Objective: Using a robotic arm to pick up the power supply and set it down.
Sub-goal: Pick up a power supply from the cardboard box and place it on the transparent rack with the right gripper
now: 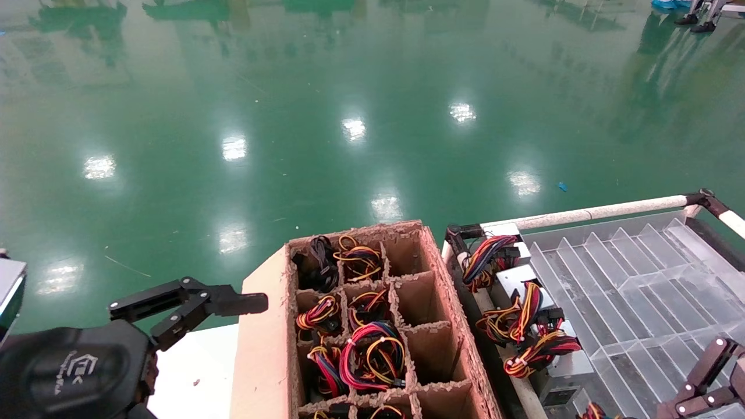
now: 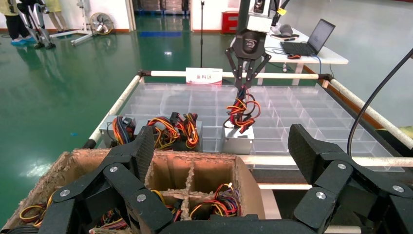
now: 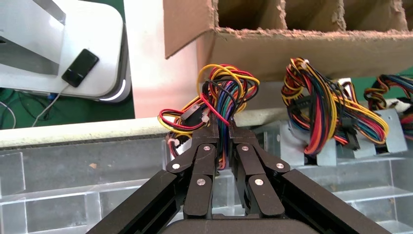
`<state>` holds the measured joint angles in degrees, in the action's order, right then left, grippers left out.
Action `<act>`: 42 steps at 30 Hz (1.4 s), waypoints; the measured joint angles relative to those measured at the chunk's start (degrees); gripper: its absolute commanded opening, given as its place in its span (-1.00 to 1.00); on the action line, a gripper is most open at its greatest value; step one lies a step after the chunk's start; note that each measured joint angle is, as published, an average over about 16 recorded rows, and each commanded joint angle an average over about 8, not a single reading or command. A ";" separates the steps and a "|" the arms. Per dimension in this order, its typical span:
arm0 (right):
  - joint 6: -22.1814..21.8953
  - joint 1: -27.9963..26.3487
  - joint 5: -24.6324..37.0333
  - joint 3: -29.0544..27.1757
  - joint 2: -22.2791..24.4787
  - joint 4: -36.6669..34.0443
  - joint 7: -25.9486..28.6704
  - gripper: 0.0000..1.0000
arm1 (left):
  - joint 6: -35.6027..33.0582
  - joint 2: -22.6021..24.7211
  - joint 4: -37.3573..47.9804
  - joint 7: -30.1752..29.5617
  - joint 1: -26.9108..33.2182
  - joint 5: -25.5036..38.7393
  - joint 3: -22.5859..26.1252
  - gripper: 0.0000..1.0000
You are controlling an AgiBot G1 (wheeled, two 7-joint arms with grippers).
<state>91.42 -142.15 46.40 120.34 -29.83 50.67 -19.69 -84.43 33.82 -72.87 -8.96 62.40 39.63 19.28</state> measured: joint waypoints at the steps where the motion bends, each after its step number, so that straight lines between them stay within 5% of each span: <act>1: -0.02 -0.21 -0.43 0.61 -0.12 -0.18 -0.22 -1.00 | 0.00 0.00 0.00 0.00 0.00 0.00 0.00 1.00; 18: -0.88 0.07 -5.35 7.74 -2.34 -6.26 -4.22 -1.00 | 0.01 -0.01 0.00 0.01 0.01 -0.01 0.02 1.00; 20: -0.93 0.50 -5.94 8.09 -2.58 -6.96 -4.65 -0.84 | 0.01 -0.01 0.00 0.01 0.00 -0.02 0.02 1.00; 26: -1.01 1.60 -7.77 8.78 -3.10 -8.68 -5.48 0.64 | 0.02 -0.01 0.01 0.02 0.00 -0.02 0.02 1.00; 28: -1.01 1.79 -8.20 8.89 -3.17 -9.04 -5.61 0.98 | 0.02 -0.01 0.01 0.02 0.00 -0.03 0.02 1.00; 42: -0.99 1.97 -8.56 8.90 -3.19 -9.27 -5.67 1.00 | 0.03 -0.02 0.02 0.02 -0.01 -0.04 0.02 1.00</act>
<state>90.43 -140.18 37.84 129.25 -33.01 41.40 -25.36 -84.41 33.80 -72.85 -8.94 62.39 39.59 19.30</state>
